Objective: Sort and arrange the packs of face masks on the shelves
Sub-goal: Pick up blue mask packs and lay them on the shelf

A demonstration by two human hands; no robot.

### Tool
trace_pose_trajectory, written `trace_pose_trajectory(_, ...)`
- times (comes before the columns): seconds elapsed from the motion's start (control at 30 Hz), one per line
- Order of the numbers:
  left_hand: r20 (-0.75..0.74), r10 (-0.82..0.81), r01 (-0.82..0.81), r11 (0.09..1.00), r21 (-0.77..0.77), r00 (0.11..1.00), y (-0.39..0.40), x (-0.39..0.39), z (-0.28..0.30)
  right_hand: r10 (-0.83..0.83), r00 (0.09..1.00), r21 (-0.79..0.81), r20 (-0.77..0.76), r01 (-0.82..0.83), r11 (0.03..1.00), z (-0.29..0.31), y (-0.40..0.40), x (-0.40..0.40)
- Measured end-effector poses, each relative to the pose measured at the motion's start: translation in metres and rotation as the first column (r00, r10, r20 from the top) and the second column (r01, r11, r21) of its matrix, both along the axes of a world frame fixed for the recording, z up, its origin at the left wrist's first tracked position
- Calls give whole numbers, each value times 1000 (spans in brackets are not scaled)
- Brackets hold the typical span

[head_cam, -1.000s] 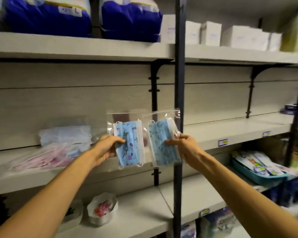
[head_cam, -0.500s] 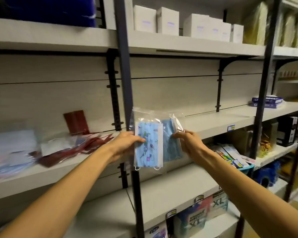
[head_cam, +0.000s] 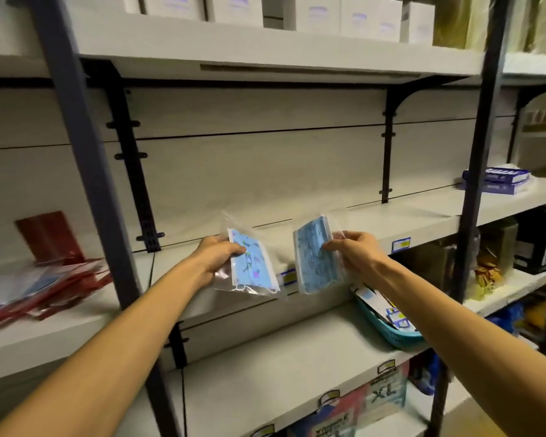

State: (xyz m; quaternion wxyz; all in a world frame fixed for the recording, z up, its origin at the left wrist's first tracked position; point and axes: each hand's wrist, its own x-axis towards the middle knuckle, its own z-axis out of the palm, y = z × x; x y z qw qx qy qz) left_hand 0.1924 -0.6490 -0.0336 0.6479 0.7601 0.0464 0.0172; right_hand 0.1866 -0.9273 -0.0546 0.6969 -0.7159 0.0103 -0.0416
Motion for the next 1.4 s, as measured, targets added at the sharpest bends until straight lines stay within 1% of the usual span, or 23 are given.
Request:
trace_pose_trajectory(0.17, -20, 62, -62, 998, 7, 998, -18, 46, 1, 45, 999, -14, 23, -45, 999, 2, -18, 47)
trace_pose_trajectory(0.33, 3, 120, -119, 986, 120, 993, -34, 107, -7, 66, 998, -18, 25, -66, 998, 6, -28, 102)
trace_pose_trajectory(0.37, 15, 139, -139, 978, 156, 990, -38, 119, -7, 65, 998, -33, 22, -64, 997, 7, -31, 114)
trace_pose_trajectory(0.4, 38, 160, -165, 953, 253, 986, -41, 131, -8, 61, 998, -50, 19, -60, 997, 7, -34, 125)
trace_pose_trajectory(0.43, 72, 170, -185, 888, 421, 983, -44, 140, -9, 50, 998, -86, 26, -48, 995, 6, -38, 136)
trace_pose_trajectory(0.47, 114, 154, -192, 769, 610, 981, -47, 148, -10, 32, 998, -159, 45, -24, 987, 6, -43, 148)
trace_pose_trajectory(0.5, 153, 107, -187, 615, 766, 982, -49, 153, -12, 9, 997, -280, 80, 14, 960, 5, -47, 160)
trace_pose_trajectory(0.53, 196, 40, -191, 476, 858, 980, -52, 157, -14, -9, 992, -433, 122, 61, 899, 4, -52, 171)
trace_pose_trajectory(0.57, 224, -32, -194, 393, 899, 974, -53, 161, -15, -16, 988, -597, 154, 106, 796, 1, -57, 182)
trace_pose_trajectory(0.6, 231, -95, -184, 354, 917, 968, -54, 166, -14, -27, 984, -739, 174, 149, 657, -1, -61, 191)
trace_pose_trajectory(0.63, 221, -139, -163, 342, 925, 965, -54, 171, -13, -49, 979, -845, 200, 197, 497, -3, -63, 198)
trace_pose_trajectory(0.67, 197, -176, -127, 345, 930, 964, -53, 179, -12, -63, 969, -906, 239, 246, 345, -6, -63, 204)
trace_pose_trajectory(0.7, 156, -215, -78, 334, 939, 964, -52, 184, -12, -48, 955, -928, 293, 296, 225, -8, -63, 209)
trace_pose_trajectory(0.73, 105, -257, -19, 318, 948, 961, -53, 190, -14, -1, 937, -926, 350, 346, 153, -10, -61, 214)
trace_pose_trajectory(0.77, 53, -301, 39, 292, 956, 952, -55, 195, -19, 57, 918, -915, 392, 382, 133, -12, -59, 219)
trace_pose_trajectory(0.8, 3, -336, 91, 261, 961, 942, -58, 199, -24, 109, 909, -910, 402, 383, 158, -14, -58, 224)
trace_pose_trajectory(0.87, -83, -356, 165, 205, 965, 931, -67, 210, -38, 176, 937, -933, 302, 253, 256, -19, -53, 234)
trace_pose_trajectory(0.93, -66, -336, 134, 183, 974, 939, -78, 223, -48, 253, 957, -973, 141, 88, 211, -28, -50, 245)
trace_pose_trajectory(0.97, -46, -324, 106, 172, 979, 945, -85, 228, -51, 274, 957, -982, 97, 47, 183, -31, -50, 249)
trace_pose_trajectory(1.03, -26, -301, 80, 168, 983, 953, -100, 238, -56, 287, 954, -981, 87, 32, 189, -34, -56, 257)
trace_pose_trajectory(1.1, -65, -275, 112, 159, 981, 959, -116, 248, -59, 299, 951, -980, 83, 23, 196, -34, -68, 267)
trace_pose_trajectory(1.2, -187, -250, 210, 68, 975, 950, -139, 262, -61, 322, 946, -981, 43, -20, 192, -31, -93, 281)
trace_pose_trajectory(1.4, -181, -199, 209, 131, 969, 963, -199, 279, -62, 350, 936, -979, 45, -28, 202, -32, -158, 313)
